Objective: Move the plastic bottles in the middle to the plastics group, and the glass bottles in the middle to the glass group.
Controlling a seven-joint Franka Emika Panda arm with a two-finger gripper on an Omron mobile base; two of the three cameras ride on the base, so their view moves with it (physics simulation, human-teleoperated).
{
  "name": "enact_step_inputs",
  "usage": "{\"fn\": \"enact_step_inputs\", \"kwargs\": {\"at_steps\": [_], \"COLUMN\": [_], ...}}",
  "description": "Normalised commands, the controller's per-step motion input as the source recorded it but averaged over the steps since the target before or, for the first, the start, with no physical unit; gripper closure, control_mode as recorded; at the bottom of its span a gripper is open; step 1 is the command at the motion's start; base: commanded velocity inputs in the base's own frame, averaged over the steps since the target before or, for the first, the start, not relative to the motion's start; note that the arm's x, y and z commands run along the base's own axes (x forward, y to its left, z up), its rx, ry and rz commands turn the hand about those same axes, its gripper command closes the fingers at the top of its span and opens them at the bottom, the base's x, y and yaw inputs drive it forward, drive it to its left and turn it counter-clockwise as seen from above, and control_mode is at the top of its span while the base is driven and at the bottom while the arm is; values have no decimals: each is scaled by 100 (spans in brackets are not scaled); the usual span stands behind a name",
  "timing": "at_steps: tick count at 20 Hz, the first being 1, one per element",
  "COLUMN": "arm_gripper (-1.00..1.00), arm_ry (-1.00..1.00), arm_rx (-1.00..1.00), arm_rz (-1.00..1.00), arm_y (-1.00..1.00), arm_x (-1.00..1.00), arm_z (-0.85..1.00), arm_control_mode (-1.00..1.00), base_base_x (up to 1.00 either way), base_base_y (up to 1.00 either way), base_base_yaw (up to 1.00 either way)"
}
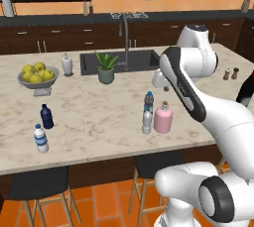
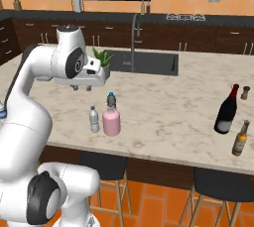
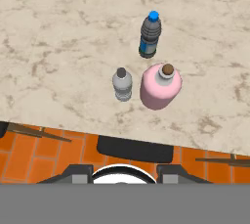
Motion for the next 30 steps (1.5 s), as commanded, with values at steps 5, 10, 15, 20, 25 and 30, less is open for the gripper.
{"fn": "enact_step_inputs", "kwargs": {"at_steps": [5, 10, 15, 20, 25, 30], "arm_gripper": [-100, -100, -100, -100, -100, -100], "arm_ry": [0, 0, 0, 0, 0, 0], "arm_rx": [0, 0, 0, 0, -1, -13], "arm_rz": [0, 0, 0, 0, 0, 0], "arm_y": [-2, -35, -22, -20, -4, 0], "arm_x": [-1, 13, 32, 18, 44, 52], "arm_z": [-7, -33, -38, -38, -56, -52], "arm_control_mode": [-100, -100, -100, -100, -100, -100], "base_base_x": [0, 0, 0, 0, 0, 0], "base_base_y": [0, 0, 0, 0, 0, 0], "base_base_yaw": [0, 0, 0, 0, 0, 0]}}
